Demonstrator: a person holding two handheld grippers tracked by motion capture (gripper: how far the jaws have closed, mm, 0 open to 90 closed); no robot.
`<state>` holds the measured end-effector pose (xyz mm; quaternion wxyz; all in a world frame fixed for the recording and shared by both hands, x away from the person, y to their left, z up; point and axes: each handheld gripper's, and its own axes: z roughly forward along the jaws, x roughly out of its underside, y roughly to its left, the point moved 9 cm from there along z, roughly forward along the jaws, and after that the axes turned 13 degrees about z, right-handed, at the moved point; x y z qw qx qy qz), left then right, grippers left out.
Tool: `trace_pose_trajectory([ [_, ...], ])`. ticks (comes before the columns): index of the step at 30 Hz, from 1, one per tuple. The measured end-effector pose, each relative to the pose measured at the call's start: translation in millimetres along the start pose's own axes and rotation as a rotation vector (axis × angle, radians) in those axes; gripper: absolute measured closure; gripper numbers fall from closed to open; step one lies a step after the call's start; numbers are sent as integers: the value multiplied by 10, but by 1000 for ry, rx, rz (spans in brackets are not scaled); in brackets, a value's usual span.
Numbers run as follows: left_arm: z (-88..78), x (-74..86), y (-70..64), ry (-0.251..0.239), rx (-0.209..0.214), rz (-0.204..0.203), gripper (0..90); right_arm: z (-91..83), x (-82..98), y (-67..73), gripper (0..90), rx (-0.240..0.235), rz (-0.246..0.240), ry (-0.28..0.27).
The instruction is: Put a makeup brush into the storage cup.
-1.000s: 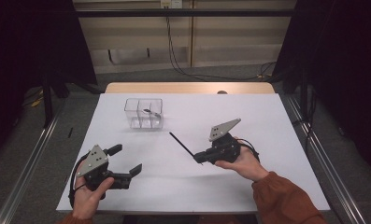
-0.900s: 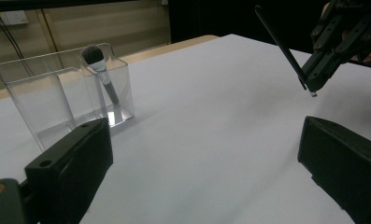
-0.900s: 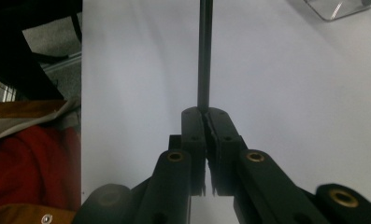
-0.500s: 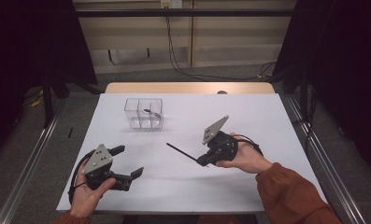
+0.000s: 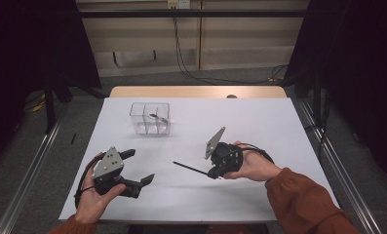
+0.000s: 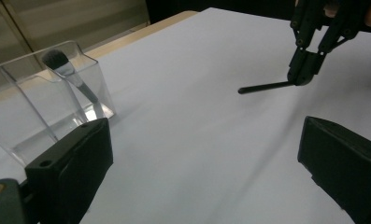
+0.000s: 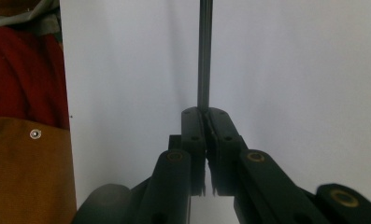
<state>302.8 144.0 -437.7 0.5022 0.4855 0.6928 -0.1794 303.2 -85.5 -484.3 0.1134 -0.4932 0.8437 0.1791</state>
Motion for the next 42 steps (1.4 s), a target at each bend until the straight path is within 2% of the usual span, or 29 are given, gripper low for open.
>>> trace_pose_trajectory([
  [4, -5, -68, -2, -6, 19, 2, 31, 22, 30, -31, 866, 12, -14, 41],
  [6, 2, -106, -6, -13, 29, 3, 32, 25, 50, -29, 866, 8, -4, 65],
  [11, 73, -191, -46, -11, 57, 19, 32, 21, 42, -39, 866, 6, -12, 65],
  [16, 196, -267, -135, 3, 115, 50, 35, 38, 36, -36, 865, 1, -31, 76],
  [17, 225, -281, -154, 2, 122, 47, 34, 37, 35, -23, 865, 1, -19, 79],
  [23, 351, -299, -213, 20, 161, 63, 33, 35, 47, -26, 866, 2, -34, 80],
  [28, 432, -320, -271, 46, 195, 77, 32, 23, 76, -28, 866, 1, -22, 94],
  [30, 462, -346, -296, 55, 211, 82, 33, 35, 79, -35, 866, -4, -48, 97],
  [32, 492, -373, -322, 66, 228, 82, 34, 34, 89, -20, 865, -4, -35, 114],
  [33, 502, -376, -331, 79, 244, 96, 36, 34, 87, -13, 865, -7, -31, 117],
  [35, 532, -383, -348, 98, 253, 113, 44, 33, 71, -12, 866, -20, -49, 110],
  [38, 577, -385, -380, 118, 275, 115, 43, 25, 66, -16, 866, -18, -48, 119],
  [40, 598, -376, -400, 136, 296, 125, 44, 23, 70, -20, 865, -20, -45, 127],
  [42, 623, -369, -428, 151, 327, 118, 42, 21, 75, -31, 866, -19, -55, 136],
])
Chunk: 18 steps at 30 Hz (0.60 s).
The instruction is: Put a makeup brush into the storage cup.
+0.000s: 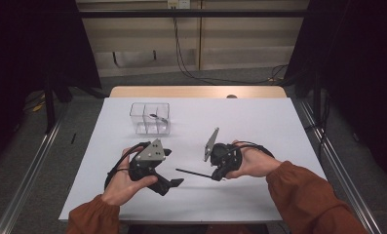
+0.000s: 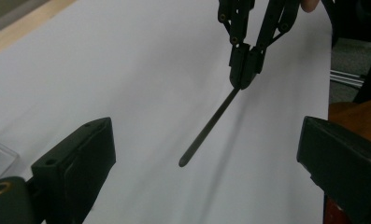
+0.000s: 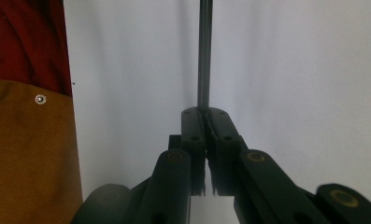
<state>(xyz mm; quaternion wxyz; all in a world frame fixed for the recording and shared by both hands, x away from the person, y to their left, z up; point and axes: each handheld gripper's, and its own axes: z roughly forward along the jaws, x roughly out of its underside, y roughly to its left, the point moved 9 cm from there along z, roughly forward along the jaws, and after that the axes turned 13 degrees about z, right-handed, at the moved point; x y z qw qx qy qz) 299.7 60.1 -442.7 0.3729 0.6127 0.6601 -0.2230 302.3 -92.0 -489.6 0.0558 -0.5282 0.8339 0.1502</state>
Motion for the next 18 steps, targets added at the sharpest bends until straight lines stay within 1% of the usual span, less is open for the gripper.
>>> trace_pose_trajectory([
  [1, 17, 2, -20, 9, 20, -5, 42, 0, 7, 4, 866, -1, 3, 7],
  [2, 32, 14, -41, 33, 37, -14, 44, -2, 12, 1, 866, 2, 0, 13],
  [3, 42, 24, -52, 53, 45, -7, 44, -2, 12, -1, 866, -1, -6, 15],
  [4, 53, 25, -58, 62, 47, 1, 44, 2, 12, 3, 866, -2, -8, 17],
  [8, 93, 11, -63, 58, 55, 20, 45, 22, 18, 19, 866, -5, -26, 36],
  [9, 101, 12, -62, 62, 60, 26, 50, 25, 22, 21, 866, -6, -25, 42],
  [10, 107, 22, -65, 78, 67, 34, 62, 28, 26, 29, 866, -8, -21, 46],
  [11, 119, 26, -58, 87, 64, 48, 66, 30, 26, 25, 866, -6, -25, 48],
  [12, 134, 27, -56, 87, 68, 53, 66, 29, 28, 24, 866, -10, -29, 55],
  [13, 143, 32, -56, 93, 76, 56, 71, 28, 37, 27, 866, -11, -24, 64],
  [14, 156, 36, -71, 101, 97, 47, 77, 32, 35, 17, 865, -9, -31, 65],
  [15, 167, 44, -81, 110, 117, 48, 77, 37, 32, 11, 866, -5, -33, 63],
  [16, 179, 47, -87, 115, 122, 43, 77, 38, 33, 12, 865, -5, -30, 65],
  [18, 200, 60, -99, 127, 139, 45, 77, 34, 37, 13, 865, -6, -29, 73],
])
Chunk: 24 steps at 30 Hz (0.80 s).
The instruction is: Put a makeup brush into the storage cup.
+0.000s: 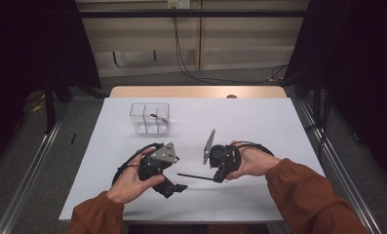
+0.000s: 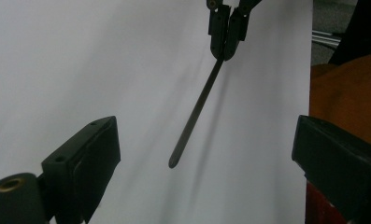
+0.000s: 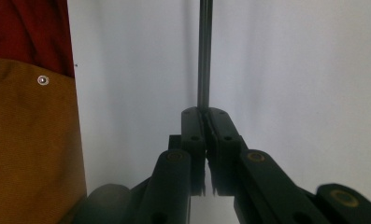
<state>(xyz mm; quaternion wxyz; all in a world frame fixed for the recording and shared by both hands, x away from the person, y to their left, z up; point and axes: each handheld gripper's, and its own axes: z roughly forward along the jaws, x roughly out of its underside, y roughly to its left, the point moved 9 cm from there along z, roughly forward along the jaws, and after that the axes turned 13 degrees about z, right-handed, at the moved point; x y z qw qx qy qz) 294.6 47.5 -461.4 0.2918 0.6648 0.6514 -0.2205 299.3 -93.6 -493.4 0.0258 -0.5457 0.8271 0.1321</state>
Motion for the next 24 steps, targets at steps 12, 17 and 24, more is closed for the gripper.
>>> trace_pose_trajectory([
  [12, 92, 48, -58, 87, 109, 18, 89, 32, 0, 22, 865, -2, -24, 40],
  [17, 144, 74, -76, 143, 111, 51, 79, 44, -4, 39, 866, 1, -35, 56],
  [24, 190, 111, -54, 182, 105, 38, 165, 43, -9, 52, 865, -2, -39, 51],
])
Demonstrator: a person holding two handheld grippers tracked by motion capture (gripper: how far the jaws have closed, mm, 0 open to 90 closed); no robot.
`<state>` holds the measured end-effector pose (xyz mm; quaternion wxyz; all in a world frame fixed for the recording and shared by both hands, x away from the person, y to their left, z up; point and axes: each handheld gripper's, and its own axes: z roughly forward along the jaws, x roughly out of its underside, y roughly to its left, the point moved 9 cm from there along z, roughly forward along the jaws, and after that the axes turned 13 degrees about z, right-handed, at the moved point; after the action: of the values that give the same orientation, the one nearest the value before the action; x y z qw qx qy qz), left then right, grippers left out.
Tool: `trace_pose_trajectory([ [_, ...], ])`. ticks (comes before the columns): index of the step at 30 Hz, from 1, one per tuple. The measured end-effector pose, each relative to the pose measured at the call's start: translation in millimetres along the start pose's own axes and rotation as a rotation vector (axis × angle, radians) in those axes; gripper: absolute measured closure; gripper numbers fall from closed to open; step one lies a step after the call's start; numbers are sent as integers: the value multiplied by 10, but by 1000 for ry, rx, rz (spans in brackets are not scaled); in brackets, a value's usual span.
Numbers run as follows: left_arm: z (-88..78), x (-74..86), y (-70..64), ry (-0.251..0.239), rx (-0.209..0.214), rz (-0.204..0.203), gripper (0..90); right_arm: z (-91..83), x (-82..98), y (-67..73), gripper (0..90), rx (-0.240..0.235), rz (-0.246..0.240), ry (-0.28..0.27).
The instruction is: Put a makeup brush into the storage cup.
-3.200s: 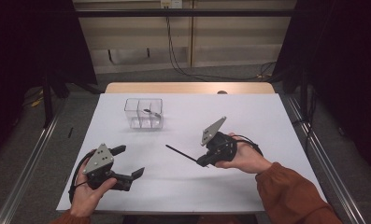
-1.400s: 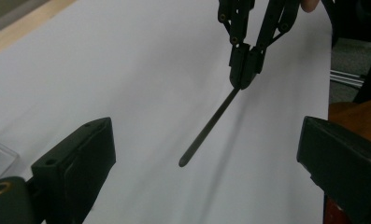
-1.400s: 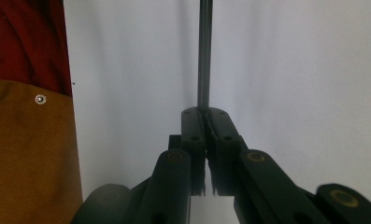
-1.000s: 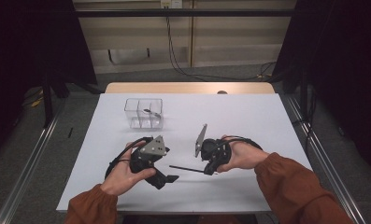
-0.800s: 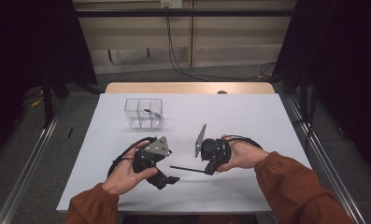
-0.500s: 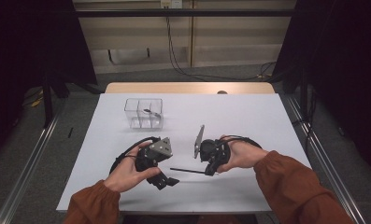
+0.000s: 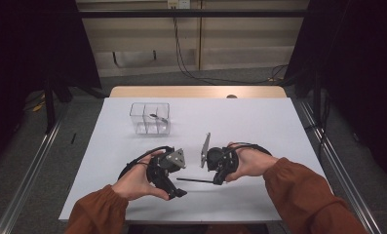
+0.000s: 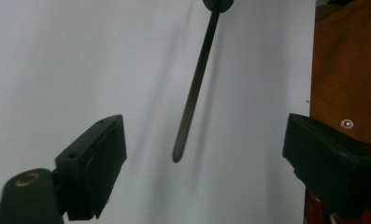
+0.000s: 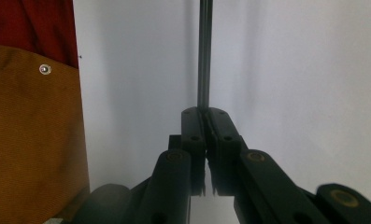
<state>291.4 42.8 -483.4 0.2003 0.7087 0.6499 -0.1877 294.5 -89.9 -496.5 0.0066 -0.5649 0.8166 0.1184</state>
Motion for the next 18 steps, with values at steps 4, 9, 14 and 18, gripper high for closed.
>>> trace_pose_trajectory([
  [4, 13, -21, 49, 2, -17, -3, 326, 6, -5, 7, 866, -7, -5, 7],
  [9, 33, -41, 60, 0, 10, -17, 473, 10, -16, 20, 865, -10, -4, 1],
  [14, 70, -3, 49, 44, 42, -27, 551, 9, -19, 27, 865, -11, 0, -5],
  [18, 99, 0, 45, 54, 55, -13, 613, 9, -23, 27, 865, -15, -6, -10],
])
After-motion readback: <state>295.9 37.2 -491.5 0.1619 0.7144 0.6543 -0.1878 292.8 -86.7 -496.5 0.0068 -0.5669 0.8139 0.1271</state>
